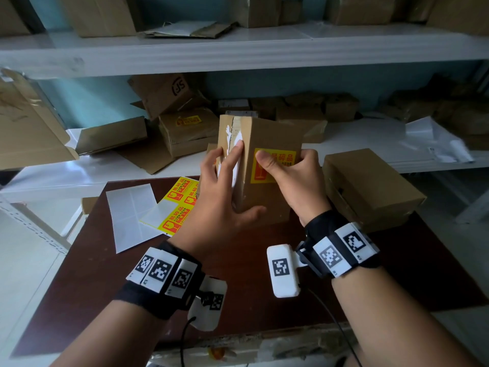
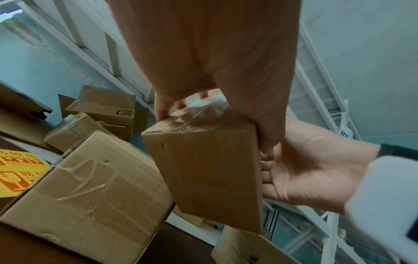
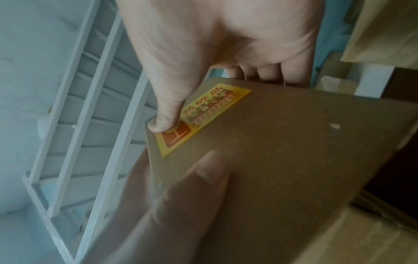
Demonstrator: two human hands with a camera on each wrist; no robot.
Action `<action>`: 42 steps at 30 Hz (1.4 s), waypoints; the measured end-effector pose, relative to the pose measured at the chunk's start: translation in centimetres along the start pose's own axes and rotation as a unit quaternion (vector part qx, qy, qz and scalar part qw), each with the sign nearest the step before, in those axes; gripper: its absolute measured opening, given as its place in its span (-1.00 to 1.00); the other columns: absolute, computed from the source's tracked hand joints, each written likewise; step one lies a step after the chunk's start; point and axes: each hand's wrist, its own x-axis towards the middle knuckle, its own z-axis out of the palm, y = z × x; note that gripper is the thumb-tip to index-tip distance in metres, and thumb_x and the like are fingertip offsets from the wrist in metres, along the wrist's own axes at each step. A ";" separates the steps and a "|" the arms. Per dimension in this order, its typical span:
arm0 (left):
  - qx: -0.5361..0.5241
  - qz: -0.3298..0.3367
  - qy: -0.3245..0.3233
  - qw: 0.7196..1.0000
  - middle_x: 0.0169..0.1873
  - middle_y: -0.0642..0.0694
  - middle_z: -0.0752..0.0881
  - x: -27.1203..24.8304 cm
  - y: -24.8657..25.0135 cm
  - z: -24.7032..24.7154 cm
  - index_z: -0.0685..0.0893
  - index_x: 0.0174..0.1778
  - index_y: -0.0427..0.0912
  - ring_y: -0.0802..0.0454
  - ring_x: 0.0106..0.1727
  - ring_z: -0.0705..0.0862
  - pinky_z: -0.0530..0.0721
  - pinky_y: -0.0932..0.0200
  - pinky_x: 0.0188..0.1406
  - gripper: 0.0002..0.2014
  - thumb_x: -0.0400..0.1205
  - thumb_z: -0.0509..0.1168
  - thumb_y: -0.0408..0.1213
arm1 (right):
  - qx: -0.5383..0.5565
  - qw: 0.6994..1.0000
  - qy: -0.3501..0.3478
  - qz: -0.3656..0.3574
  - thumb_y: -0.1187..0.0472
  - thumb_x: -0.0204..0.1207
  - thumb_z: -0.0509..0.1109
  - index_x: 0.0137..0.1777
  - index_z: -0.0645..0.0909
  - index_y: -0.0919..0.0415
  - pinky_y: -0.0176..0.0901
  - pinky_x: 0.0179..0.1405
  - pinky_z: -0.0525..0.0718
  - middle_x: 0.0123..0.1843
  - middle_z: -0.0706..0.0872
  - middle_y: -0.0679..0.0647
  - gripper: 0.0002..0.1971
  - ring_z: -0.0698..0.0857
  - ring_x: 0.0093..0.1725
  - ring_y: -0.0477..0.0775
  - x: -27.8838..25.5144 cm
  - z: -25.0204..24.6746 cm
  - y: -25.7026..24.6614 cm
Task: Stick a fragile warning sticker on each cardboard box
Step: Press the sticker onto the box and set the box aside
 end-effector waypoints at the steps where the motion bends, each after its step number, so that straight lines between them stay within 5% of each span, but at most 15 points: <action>1: -0.003 -0.001 -0.002 1.000 0.63 0.13 -0.07 0.0 -0.1 -0.1 -0.12 0.61 0.56 -0.16 0.73 0.07 0.58 -0.27 0.43 0.09 0.34 0.52 0.18 | 0.004 1.000 0.002 0.004 -0.54 0.02 0.53 0.23 0.46 0.06 -0.05 0.07 0.75 0.06 0.70 -0.14 -0.09 0.72 0.04 -0.14 0.1 -0.1 0.1; 4: -0.024 -0.009 -0.013 1.000 0.63 0.16 -0.07 0.1 -0.3 -0.2 -0.10 0.62 0.56 -0.21 0.70 0.20 0.62 -0.24 0.40 0.08 0.32 0.50 0.22 | 0.019 1.000 0.021 0.009 -0.50 0.09 0.58 0.12 0.55 0.02 0.08 0.06 0.80 -0.01 0.79 -0.11 -0.23 0.78 -0.01 -0.11 0.6 -0.4 0.6; 9: -0.071 -0.017 -0.012 0.997 0.62 0.04 0.01 0.2 -0.2 -0.7 -0.03 0.67 0.46 -0.07 0.72 0.08 0.64 -0.16 0.40 0.09 0.36 0.58 0.12 | 0.066 0.997 0.042 -0.001 -0.31 0.40 0.53 -0.06 0.67 0.09 0.24 0.12 0.77 -0.11 0.84 0.02 -0.55 0.81 -0.05 0.02 1.2 -0.9 1.2; 14: -0.113 -0.042 -0.004 0.993 0.58 0.20 0.09 0.3 -0.1 -1.5 0.00 0.68 0.39 0.08 0.69 0.16 0.52 -0.18 0.52 0.06 0.43 0.60 0.03 | 0.117 0.992 0.052 -0.013 -0.06 0.62 0.44 -0.13 0.80 0.07 0.24 0.13 0.79 -0.11 0.87 0.09 -0.76 0.83 -0.02 0.00 1.3 -1.2 1.2; 18: -0.231 -0.088 0.010 0.969 0.63 0.19 0.27 0.5 0.4 -2.2 0.08 0.67 0.36 0.10 0.59 0.42 0.61 -0.16 0.44 -0.07 0.53 0.52 -0.16 | 0.150 0.988 0.006 -0.024 0.01 0.68 0.38 -0.02 0.80 -0.08 -0.15 0.09 0.76 -0.02 0.88 -0.13 -0.84 0.81 0.06 -0.19 0.7 -0.8 0.5; 20: -0.273 -0.103 0.019 0.956 0.61 0.14 0.38 0.7 0.1 -2.5 0.09 0.69 0.25 0.06 0.57 0.48 0.57 -0.20 0.47 -0.12 0.58 0.46 -0.26 | 0.166 0.983 -0.076 -0.024 0.02 0.66 0.40 0.31 0.70 -0.12 -0.25 0.13 0.74 0.18 0.82 -0.20 -0.75 0.76 0.17 -0.27 0.4 -0.6 0.4; 23: -0.247 -0.129 0.037 0.960 0.50 0.05 0.56 1.1 -0.5 -2.6 0.16 0.67 0.21 0.05 0.53 0.53 0.56 -0.24 0.46 -0.19 0.57 0.46 -0.10 | 0.128 0.982 -0.135 -0.037 0.05 0.60 0.49 0.61 0.38 -0.23 -0.32 0.29 0.62 0.34 0.61 -0.41 -0.39 0.60 0.30 -0.44 -0.2 0.2 0.9; 27: -0.211 -0.185 0.155 0.947 0.17 0.20 0.72 1.6 0.0 -2.8 0.38 0.51 0.03 0.43 0.15 0.70 0.64 0.27 0.18 -0.22 0.42 0.51 0.17 | -0.030 0.976 -0.110 -0.187 0.07 0.49 0.57 0.72 0.27 -0.06 -0.24 0.58 0.36 0.60 0.45 -0.12 -0.18 0.37 0.59 -0.27 -1.1 1.8 1.9; 30: -0.135 -0.218 0.181 0.950 0.04 0.28 0.70 2.0 -0.3 -3.2 0.46 0.35 0.07 0.45 0.02 0.69 0.60 0.36 -0.04 -0.31 0.38 0.53 0.23 | -0.070 0.965 -0.108 -0.230 0.00 0.46 0.57 0.71 0.26 -0.07 -0.24 0.59 0.39 0.56 0.47 -0.04 -0.15 0.39 0.58 -0.22 -1.9 2.7 2.5; 35: -0.109 -0.216 0.170 0.955 0.02 0.25 0.74 2.2 -1.2 -3.3 0.57 0.28 0.05 0.39 0.01 0.71 0.68 0.25 0.02 -0.51 0.52 0.46 0.17 | -0.061 0.971 -0.103 -0.206 -0.06 0.46 0.55 0.71 0.25 -0.13 -0.14 0.58 0.44 0.56 0.46 -0.08 -0.15 0.39 0.57 -0.23 -1.7 2.7 3.0; 39: -0.159 -0.221 0.142 0.952 0.10 0.10 0.80 2.3 -2.3 -3.5 0.66 0.28 0.04 0.13 0.15 0.76 0.68 -0.19 0.29 -0.62 0.63 0.33 0.13 | -0.058 0.974 -0.112 -0.186 -0.03 0.48 0.56 0.71 0.24 -0.16 -0.35 0.47 0.37 0.49 0.44 -0.23 -0.17 0.36 0.50 -0.38 -1.3 2.4 3.2; 42: -0.199 -0.233 0.136 0.942 0.10 0.07 0.81 2.3 -2.6 -3.8 0.71 0.24 0.12 0.02 0.20 0.75 0.62 -0.29 0.36 -0.67 0.66 0.19 0.11 | -0.055 0.977 -0.118 -0.170 -0.02 0.49 0.57 0.70 0.23 -0.20 -0.53 0.35 0.28 0.45 0.39 -0.33 -0.17 0.29 0.42 -0.56 -1.1 2.3 3.4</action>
